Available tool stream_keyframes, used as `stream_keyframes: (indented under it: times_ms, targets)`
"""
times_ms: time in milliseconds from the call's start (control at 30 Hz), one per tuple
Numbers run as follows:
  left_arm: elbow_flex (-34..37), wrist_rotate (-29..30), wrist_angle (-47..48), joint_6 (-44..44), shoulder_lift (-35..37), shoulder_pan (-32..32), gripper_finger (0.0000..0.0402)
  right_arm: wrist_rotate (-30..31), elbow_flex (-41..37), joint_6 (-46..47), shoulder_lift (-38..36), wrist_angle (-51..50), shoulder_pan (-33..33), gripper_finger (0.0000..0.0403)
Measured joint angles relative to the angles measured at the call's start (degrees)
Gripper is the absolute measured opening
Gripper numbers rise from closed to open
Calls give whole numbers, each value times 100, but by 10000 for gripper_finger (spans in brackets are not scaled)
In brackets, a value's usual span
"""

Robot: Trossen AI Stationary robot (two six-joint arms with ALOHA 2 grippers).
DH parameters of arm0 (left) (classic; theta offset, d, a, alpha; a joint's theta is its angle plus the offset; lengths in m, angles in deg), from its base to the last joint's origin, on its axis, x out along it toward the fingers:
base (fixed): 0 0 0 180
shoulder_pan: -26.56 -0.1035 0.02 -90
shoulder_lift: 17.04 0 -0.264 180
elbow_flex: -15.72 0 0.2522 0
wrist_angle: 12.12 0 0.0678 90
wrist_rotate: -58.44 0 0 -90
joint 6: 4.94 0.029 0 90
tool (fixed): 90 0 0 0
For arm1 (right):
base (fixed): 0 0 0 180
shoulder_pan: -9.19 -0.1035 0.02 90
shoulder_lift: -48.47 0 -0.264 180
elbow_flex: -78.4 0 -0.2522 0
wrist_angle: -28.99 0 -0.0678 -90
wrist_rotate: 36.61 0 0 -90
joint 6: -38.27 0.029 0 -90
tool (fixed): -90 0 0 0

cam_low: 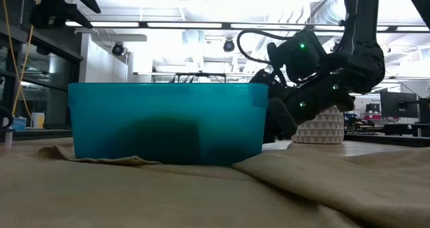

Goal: Pick and placing Produce into tupperware
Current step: Put the blueberry into the blue bin

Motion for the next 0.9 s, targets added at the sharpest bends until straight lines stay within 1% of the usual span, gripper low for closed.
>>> stream_keyframes:
  times_ms: [200, 433, 533, 767, 900]
  targets:
    - [0, 0, -2, -2, 1, -1, 156, 11, 0, 47, 1, 66, 2, 42]
    - [0, 0, -2, -2, -1, -1, 156, 61, 0, 219, -8, 443, 12, 40]
    - [0, 0, -2, -2, -2, 1, 156, 61, 21, 329, -71, 438, 61, 40]
    - [0, 0, -4, -2, 0, 1, 156, 71, 31, 394, -444, 431, 268, 40]
    - [0, 0, -4, -2, 0, 0, 156, -8, 31, 534, -731, 251, 354, 40]
